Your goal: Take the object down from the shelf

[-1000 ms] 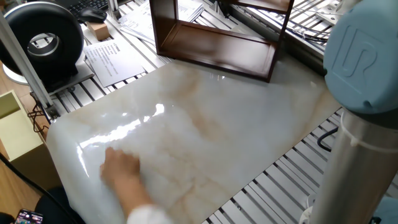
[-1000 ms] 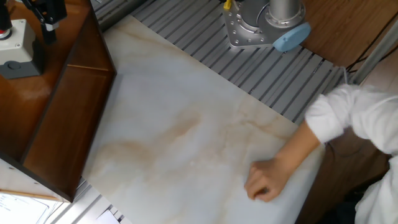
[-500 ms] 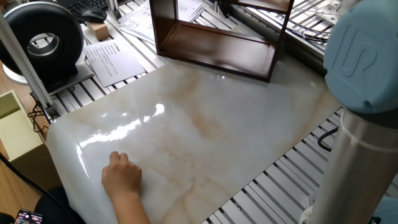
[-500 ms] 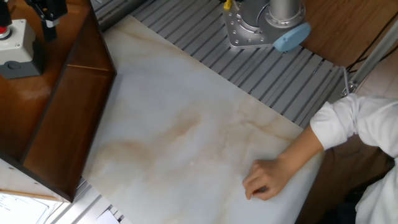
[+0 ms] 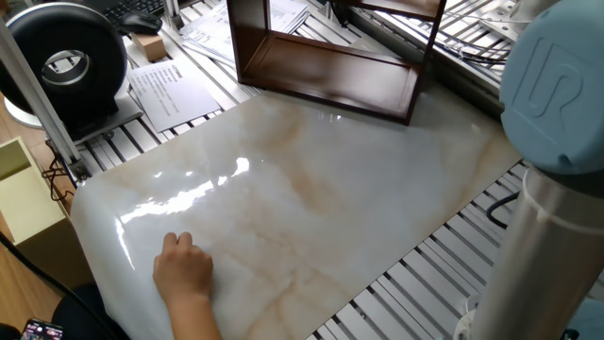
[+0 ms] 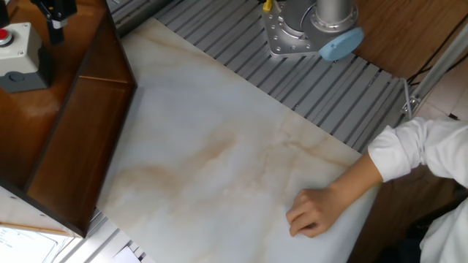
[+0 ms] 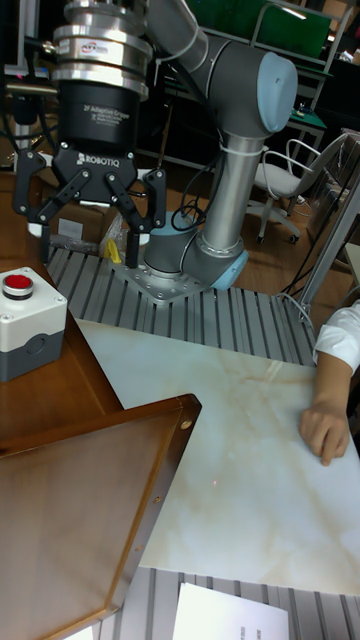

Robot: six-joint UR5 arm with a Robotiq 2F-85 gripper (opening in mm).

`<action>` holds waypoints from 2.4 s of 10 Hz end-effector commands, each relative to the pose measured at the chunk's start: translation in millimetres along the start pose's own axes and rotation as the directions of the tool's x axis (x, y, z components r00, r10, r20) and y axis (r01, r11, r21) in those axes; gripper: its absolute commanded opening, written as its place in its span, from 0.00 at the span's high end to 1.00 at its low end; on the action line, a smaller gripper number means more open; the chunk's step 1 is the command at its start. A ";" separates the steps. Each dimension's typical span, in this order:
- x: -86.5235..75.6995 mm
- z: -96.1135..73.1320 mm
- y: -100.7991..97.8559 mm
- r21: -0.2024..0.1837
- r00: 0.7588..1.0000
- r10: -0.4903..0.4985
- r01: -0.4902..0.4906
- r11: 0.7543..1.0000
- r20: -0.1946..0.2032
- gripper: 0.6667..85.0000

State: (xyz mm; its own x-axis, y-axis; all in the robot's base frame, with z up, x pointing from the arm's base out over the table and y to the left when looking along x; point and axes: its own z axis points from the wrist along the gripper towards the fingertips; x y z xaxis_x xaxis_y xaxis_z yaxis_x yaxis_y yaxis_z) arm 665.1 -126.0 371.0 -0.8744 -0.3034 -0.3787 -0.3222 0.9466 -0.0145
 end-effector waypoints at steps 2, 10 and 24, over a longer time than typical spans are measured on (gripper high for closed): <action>-0.8 -1.0 -14.6 0.050 1.000 0.012 -0.013 0.999 0.015 0.03; 3.9 -2.5 -59.4 0.048 0.998 -0.006 0.003 0.999 0.059 0.01; 2.0 -3.5 -55.6 0.018 0.994 -0.076 0.075 0.997 0.075 0.00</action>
State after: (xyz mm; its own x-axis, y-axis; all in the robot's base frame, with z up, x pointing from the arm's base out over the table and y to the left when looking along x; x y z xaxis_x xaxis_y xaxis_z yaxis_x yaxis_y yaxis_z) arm 685.8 -185.6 370.5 -0.8169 -0.3655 -0.4461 -0.3659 0.9264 -0.0891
